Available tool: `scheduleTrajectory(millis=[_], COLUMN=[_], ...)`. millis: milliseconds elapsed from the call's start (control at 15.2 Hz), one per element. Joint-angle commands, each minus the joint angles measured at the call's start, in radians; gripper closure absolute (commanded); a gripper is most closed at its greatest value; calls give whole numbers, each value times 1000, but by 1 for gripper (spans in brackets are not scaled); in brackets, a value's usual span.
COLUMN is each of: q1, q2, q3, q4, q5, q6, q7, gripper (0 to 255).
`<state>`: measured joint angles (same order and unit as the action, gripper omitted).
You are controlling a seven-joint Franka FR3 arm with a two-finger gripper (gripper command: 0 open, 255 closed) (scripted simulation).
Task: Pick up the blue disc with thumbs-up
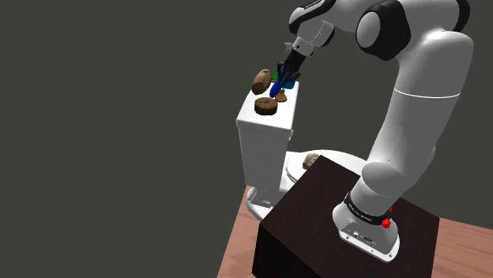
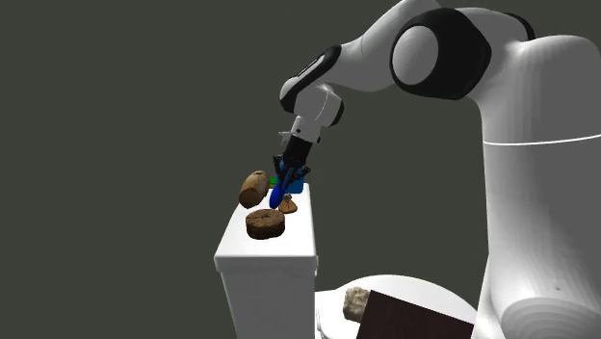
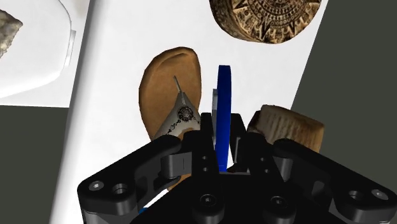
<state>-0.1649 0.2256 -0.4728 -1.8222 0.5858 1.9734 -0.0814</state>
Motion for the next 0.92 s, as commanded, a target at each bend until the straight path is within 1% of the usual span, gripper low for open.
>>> scheduleTrajectory(millis=[0,726,858], q1=[0,-2,-2], q2=[-7,-41,-41], q3=[-2,-11,-11], q4=[15,115,117], q5=[-8,-47,-48], q6=[-18,-133,-135], q7=[11,78,79], gripper=[255,255,255])
